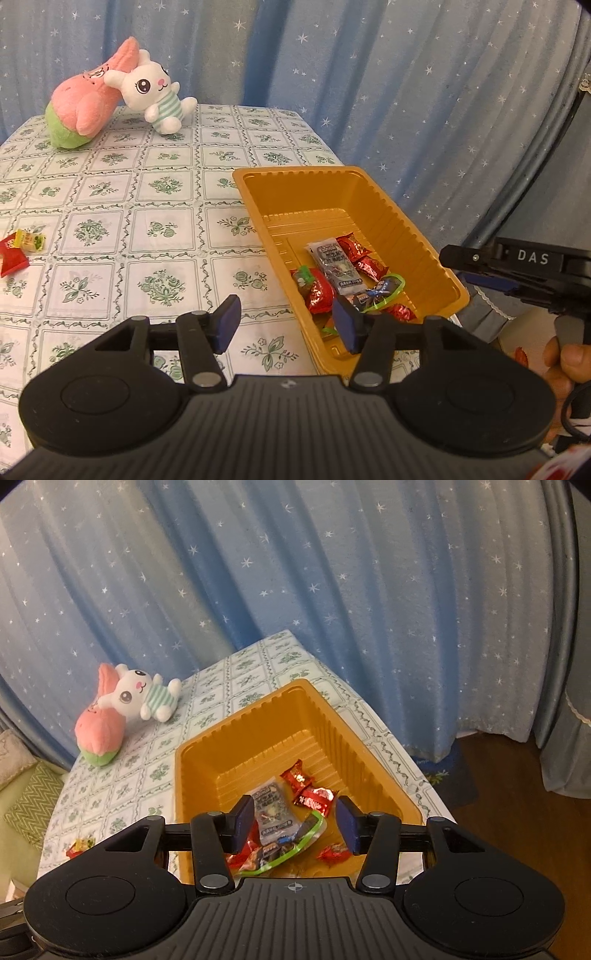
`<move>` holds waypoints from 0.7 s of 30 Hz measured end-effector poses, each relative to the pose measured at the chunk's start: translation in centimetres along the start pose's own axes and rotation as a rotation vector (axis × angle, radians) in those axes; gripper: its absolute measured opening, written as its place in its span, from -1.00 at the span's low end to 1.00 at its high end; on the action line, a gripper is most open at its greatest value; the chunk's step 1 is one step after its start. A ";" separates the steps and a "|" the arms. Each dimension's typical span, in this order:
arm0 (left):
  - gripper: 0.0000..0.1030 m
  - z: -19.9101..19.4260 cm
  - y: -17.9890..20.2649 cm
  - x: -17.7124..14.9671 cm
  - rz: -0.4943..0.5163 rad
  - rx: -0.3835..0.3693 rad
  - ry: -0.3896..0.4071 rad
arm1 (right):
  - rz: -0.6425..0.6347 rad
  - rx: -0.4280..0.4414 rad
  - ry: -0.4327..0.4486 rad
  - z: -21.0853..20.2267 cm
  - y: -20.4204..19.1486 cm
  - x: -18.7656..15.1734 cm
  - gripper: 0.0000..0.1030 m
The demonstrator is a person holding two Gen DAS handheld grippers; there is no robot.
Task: Organize snacks
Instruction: 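Withdraw both open tools from the tray toward the last red candy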
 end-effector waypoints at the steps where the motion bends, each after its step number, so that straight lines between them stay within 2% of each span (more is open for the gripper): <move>1: 0.03 -0.3 -0.1 -0.1 0.003 0.001 0.002 | -0.001 0.000 0.002 -0.4 -0.2 -0.1 -0.04; 12: 0.22 -5.2 -1.1 -1.4 0.012 0.028 0.023 | -0.031 0.002 0.023 -4.8 -3.5 -1.7 -0.01; 21: 0.38 -9.3 -2.8 -2.7 0.011 0.069 0.053 | -0.092 0.027 0.021 -6.9 -7.0 -4.2 0.16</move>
Point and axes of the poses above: each gripper's, at about its wrist camera, not at the fingertips, and z roughly the way its jaws point, y to its right, x to its top, the point moved 7 cm from there along z, roughly the way its jaws point, and after that the axes turned 1 degree about -z, right-handed, at the moved point
